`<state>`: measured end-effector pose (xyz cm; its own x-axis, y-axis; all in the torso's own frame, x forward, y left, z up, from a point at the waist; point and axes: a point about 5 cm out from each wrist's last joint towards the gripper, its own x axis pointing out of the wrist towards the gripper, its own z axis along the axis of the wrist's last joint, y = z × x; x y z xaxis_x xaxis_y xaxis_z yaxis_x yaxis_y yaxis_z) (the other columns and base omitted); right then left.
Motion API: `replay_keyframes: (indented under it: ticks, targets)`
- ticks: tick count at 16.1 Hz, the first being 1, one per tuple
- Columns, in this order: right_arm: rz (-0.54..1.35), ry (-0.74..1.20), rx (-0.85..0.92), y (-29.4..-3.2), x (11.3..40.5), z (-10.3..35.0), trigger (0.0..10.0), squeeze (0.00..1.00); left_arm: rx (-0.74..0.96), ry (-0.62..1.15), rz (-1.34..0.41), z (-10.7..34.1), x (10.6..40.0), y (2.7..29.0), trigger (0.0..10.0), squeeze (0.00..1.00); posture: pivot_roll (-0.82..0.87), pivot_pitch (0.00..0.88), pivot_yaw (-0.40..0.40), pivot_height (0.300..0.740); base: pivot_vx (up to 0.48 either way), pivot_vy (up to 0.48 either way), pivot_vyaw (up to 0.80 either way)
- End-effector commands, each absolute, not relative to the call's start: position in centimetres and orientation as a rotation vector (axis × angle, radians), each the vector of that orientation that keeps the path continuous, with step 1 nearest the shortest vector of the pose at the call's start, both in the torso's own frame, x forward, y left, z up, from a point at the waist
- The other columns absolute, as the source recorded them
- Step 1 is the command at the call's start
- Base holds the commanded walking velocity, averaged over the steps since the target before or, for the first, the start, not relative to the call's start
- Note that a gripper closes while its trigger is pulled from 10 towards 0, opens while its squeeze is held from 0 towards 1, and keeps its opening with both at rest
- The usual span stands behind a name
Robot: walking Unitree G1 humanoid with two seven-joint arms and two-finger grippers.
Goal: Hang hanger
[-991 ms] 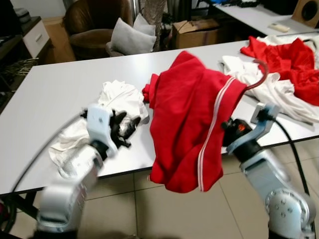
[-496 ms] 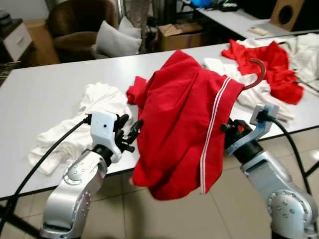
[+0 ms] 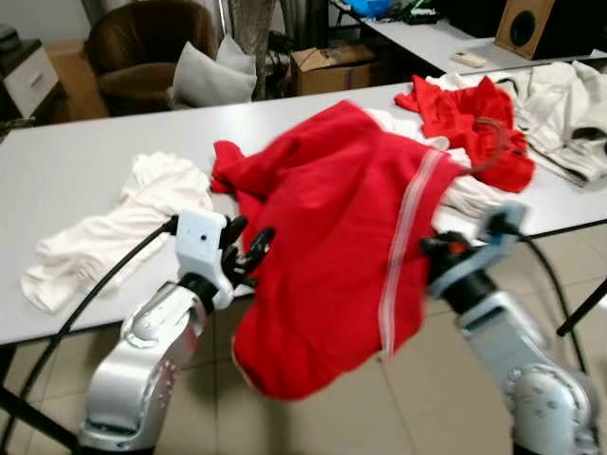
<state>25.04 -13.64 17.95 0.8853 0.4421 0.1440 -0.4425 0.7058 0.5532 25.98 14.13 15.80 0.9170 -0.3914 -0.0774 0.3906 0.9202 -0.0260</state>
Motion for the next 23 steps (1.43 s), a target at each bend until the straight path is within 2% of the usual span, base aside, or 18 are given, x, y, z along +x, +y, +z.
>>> replay_keyframes:
  ticks: [1, 6, 10, 15, 23]
  targets:
    - [0.483, -0.041, 0.599, -14.0, 25.4, 18.6, 10.0, 0.0, 0.004, 0.075, -0.389, 15.9, 26.3, 14.5, 10.0, 0.0, -0.07, 0.0, 0.072, 0.74, 0.0, -0.439, 0.0]
    - [0.539, -0.056, 0.61, -13.9, 25.3, 19.0, 10.0, 0.0, -0.031, 0.081, -0.366, 15.9, 26.3, 14.3, 10.0, 0.0, -0.05, 0.0, 0.057, 0.74, 0.0, -0.338, 0.1]
    - [0.578, -0.062, 0.629, -14.1, 25.2, 19.2, 10.0, 0.0, -0.02, 0.102, -0.327, 15.6, 26.3, 15.8, 10.0, 0.0, -0.05, 0.0, 0.043, 0.74, 0.0, 0.0, 0.79]
    - [0.611, -0.027, 0.59, -14.4, 24.8, 18.9, 10.0, 0.0, -0.003, 0.125, -0.365, 14.8, 25.8, 14.8, 10.0, 0.0, -0.06, 0.0, 0.041, 0.74, 0.0, 0.0, 0.79]
    - [0.614, -0.023, 0.581, -14.4, 24.7, 18.8, 10.0, 0.0, 0.003, 0.128, -0.369, 14.8, 25.7, 14.8, 10.0, 0.0, -0.06, 0.0, 0.041, 0.74, 0.0, 0.0, 0.79]
